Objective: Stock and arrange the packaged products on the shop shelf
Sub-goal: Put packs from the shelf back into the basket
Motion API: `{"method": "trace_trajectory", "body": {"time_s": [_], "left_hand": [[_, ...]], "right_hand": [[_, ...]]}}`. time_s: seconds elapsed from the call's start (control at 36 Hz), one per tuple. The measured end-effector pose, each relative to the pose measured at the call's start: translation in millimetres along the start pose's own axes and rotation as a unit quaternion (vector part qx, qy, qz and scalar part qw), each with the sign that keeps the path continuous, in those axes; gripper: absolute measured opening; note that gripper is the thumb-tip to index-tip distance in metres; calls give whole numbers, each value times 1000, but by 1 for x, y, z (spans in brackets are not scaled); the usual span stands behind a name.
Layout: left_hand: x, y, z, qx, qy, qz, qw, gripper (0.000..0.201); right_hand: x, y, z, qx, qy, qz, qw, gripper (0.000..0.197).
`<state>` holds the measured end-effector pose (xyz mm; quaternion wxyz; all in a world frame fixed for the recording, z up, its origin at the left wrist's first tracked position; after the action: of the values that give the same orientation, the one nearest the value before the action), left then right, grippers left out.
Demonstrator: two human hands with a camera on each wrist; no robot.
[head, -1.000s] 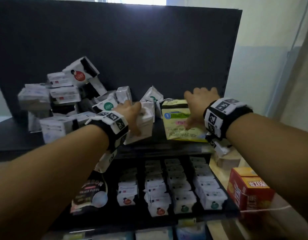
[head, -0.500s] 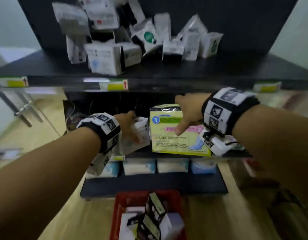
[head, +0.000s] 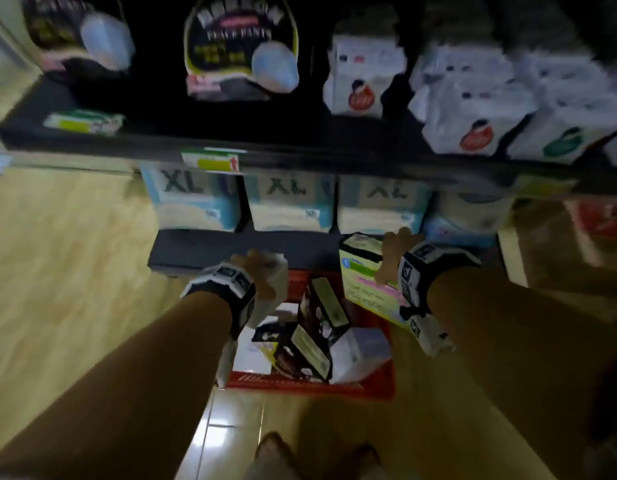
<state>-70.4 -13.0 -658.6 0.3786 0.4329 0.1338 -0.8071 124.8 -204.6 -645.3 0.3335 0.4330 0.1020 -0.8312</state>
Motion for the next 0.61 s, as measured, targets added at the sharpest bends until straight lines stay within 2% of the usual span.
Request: {"method": "trace_trajectory", "body": {"time_s": [0.06, 0.11, 0.14, 0.19, 0.22, 0.25, 0.31, 0.33, 0.39, 0.42, 0.47, 0.53, 0.61], "left_hand": [[37, -7, -18, 9, -12, -30, 999, 69], [61, -10, -36, 22, 21, -28, 999, 56], [71, -9, -43, 27, 19, -28, 999, 54], [96, -12, -58, 25, -7, -44, 999, 51], [105, -15, -65, 25, 0, -43, 999, 50], [108, -18, -71, 11, 7, -43, 999, 58], [120, -23, -85, -20, 5, -29, 999, 89], [121, -24, -90, -29, 12, -18, 999, 94], [121, -22, -91, -28, 5, -23, 999, 81], [120, -21, -90, -14, -8, -30, 999, 70], [109, -17, -80, 5, -27, -28, 999, 49], [88, -14, -67, 9, -19, -44, 999, 35], [46, -11, -45, 19, 10, -43, 999, 35]], "right_hand": [[32, -1, -20, -4, -1, -9, 1000, 58], [61, -2, -43, -12, 6, -2, 1000, 63], [72, -1, -50, 7, 17, 1, 1000, 64], [91, -6, -68, 18, 35, -31, 999, 52], [99, -11, -73, 6, 49, -43, 998, 48], [105, -15, -78, 8, 46, -54, 997, 50], [122, -26, -87, -8, 25, -71, 997, 57], [126, -32, -85, -27, 9, -82, 996, 52], [135, -37, -82, -60, -34, -90, 994, 43], [134, -37, -77, -66, -51, -93, 992, 41], [117, -33, -65, -67, -41, -91, 993, 37], [90, -30, -51, -76, -44, -120, 989, 35], [44, -23, -29, -75, -23, -130, 988, 35]]}}
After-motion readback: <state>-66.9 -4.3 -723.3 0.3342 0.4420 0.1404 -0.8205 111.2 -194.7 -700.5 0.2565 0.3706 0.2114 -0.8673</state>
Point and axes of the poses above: each hand's wrist, its own z-axis away from the middle knuckle, its own x-axis out of the palm, y = z × x, the point moved 4 cm from there along -z, towards the middle knuckle, and after that the axes turned 4 degrees about y, right-handed, at the moved point
